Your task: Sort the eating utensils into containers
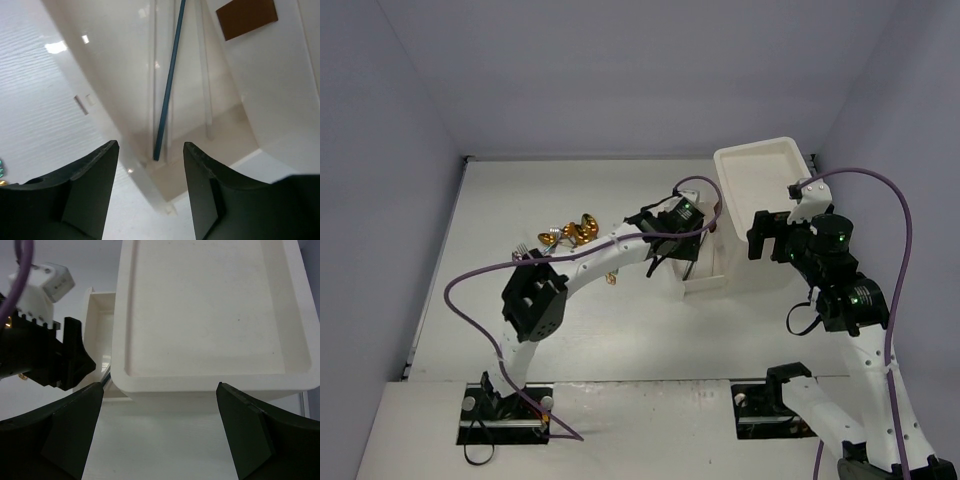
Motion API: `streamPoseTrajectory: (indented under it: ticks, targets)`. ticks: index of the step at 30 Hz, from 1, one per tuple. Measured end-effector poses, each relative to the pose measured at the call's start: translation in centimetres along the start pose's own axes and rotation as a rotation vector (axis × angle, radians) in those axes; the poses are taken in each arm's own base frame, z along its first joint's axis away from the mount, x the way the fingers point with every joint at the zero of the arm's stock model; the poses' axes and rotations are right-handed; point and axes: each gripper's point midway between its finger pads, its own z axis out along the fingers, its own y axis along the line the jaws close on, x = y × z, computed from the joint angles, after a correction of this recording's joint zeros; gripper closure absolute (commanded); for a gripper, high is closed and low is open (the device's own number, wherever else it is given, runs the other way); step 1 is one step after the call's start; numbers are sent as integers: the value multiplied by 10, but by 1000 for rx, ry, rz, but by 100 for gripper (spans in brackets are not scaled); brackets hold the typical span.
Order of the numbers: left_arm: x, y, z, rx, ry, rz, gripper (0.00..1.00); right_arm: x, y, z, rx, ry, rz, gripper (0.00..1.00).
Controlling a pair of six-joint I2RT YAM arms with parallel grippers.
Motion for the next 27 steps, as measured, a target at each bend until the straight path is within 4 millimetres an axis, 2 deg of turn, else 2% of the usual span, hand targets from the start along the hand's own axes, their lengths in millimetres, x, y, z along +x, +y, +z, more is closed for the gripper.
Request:
streamPoseTrajectory:
  ticks: [3,8,11,15,17,19,27]
  targets:
    - [-1,24,-25,-46,-33,-41,48,1,0,0,0,1,0,6]
    - [-4,95,-65,-155,-94,-183,48,1,0,0,0,1,0,6]
    - [6,143,-69,-242,-102,-285,48,1,0,0,-2,2,0,5]
    - [47,204,-57,-384,-37,-397,48,1,3,1,-12,5,-5,5]
    - [64,222,-53,-430,-2,-432,48,2,5,2,-16,9,-6,5]
    - [71,233,-50,-454,13,-463,48,2,6,2,-21,10,-8,5]
    - [61,258,-34,-491,-10,-550,49,3,13,2,-48,11,-14,5]
